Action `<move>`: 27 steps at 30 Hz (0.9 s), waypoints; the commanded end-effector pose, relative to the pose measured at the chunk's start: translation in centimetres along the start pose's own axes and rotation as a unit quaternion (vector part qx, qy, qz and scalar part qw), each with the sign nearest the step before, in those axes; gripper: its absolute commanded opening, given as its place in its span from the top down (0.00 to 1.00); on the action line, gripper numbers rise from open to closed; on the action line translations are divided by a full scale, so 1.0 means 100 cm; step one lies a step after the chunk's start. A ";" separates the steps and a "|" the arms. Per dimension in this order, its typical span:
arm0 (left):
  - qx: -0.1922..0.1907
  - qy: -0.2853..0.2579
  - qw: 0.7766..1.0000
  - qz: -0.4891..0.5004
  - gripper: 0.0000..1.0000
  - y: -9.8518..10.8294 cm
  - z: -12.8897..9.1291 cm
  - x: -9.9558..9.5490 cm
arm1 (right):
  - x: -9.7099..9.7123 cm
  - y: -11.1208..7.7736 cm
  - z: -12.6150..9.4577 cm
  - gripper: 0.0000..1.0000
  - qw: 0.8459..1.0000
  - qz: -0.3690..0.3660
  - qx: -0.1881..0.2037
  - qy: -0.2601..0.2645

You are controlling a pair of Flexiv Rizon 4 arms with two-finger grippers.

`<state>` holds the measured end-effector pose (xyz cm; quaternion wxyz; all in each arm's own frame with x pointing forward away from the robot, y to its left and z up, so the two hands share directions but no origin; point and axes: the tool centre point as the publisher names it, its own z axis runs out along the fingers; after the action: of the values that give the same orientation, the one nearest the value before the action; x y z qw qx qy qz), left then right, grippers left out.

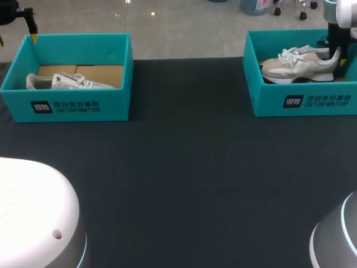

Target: Take the shoe out of the shoebox, open the shoe tongue, remove and reinsert the insole, then place the shoe into the shoebox

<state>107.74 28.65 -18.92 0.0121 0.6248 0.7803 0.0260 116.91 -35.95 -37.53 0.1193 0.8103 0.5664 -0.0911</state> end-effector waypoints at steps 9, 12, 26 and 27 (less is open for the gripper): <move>-0.001 0.001 1.000 0.000 0.00 -0.001 0.000 0.000 | -0.031 -0.005 -0.065 1.00 0.999 0.027 0.025 0.013; -0.001 0.001 1.000 0.000 0.00 -0.001 0.000 0.000 | -0.037 -0.012 -0.085 1.00 0.999 0.037 0.024 0.018; -0.001 0.001 1.000 0.000 0.00 -0.001 0.000 0.000 | -0.057 -0.031 -0.171 1.00 0.998 0.043 -0.035 0.027; -0.001 0.001 1.000 0.000 0.00 -0.001 0.000 0.000 | -0.058 -0.032 -0.176 1.00 0.998 0.043 -0.037 0.029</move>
<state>107.74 28.65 -18.92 0.0121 0.6248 0.7803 0.0260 115.06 -36.14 -22.66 0.0943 0.8370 0.5336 -0.0761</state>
